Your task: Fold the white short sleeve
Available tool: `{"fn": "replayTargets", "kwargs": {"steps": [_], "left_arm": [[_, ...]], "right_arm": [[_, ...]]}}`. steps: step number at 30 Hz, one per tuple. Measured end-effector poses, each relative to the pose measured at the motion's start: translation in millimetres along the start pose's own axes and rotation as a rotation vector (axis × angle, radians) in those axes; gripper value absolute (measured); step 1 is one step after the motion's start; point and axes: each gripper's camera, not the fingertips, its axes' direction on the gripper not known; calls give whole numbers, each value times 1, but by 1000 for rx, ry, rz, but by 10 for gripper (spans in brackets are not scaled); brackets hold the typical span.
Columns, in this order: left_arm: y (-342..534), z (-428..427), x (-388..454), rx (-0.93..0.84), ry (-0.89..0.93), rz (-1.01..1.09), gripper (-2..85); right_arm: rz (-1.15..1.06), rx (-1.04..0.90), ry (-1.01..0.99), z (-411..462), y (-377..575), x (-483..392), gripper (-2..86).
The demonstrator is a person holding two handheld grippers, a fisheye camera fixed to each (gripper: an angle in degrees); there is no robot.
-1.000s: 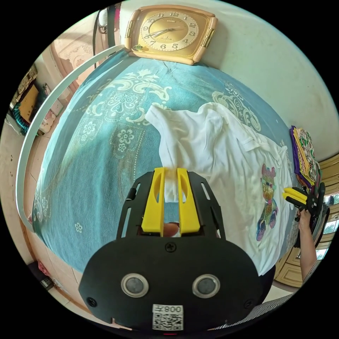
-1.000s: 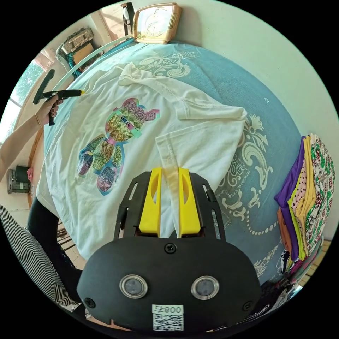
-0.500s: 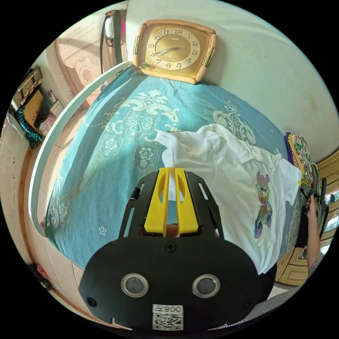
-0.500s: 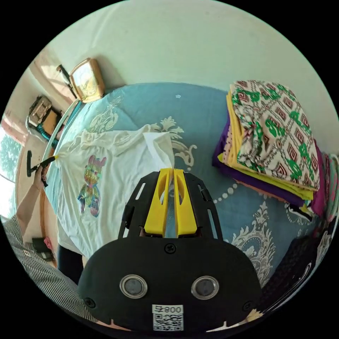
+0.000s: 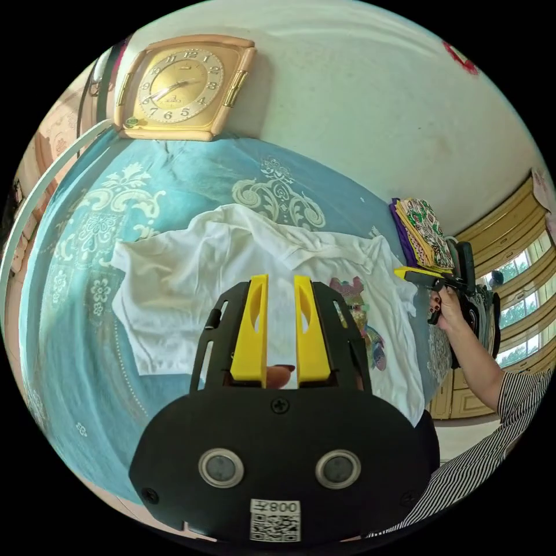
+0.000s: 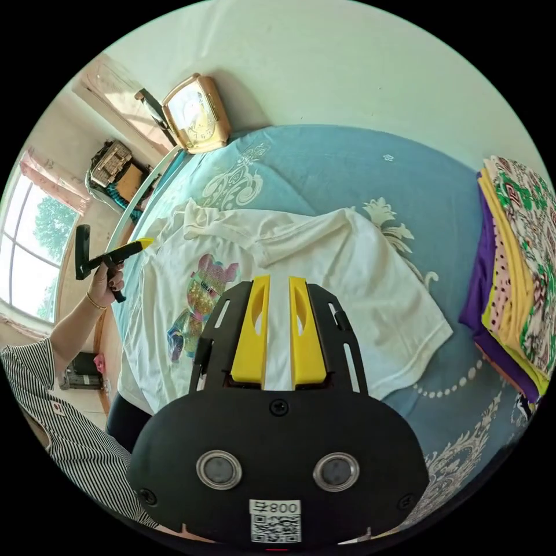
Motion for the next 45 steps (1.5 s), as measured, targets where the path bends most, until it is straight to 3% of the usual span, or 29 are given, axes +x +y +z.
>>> {"fn": "replayTargets", "kwargs": {"steps": [11,21,26,28,34,40,45], "left_arm": [[-52,44,-30,-109,63,-51,12],[-115,15,-29,68,49,22,4],[-142,17,-38,94,13,-1,12],[-134,18,-43,86,18,-9,19],[-63,-36,-80,137,-95,17,64],[20,-73,-139,97,-231,-184,97],[44,-41,-154,-3,-116,-264,71]], "right_arm": [[16,-42,-64,14,-35,15,41],[19,194,-87,-59,-88,31,11],[27,125,9,-59,-144,47,10],[41,54,34,-45,-150,53,15],[-59,81,39,-64,-74,56,32],[-131,69,-107,-65,-6,42,41],[-244,-8,-140,-30,-33,-17,52]]}}
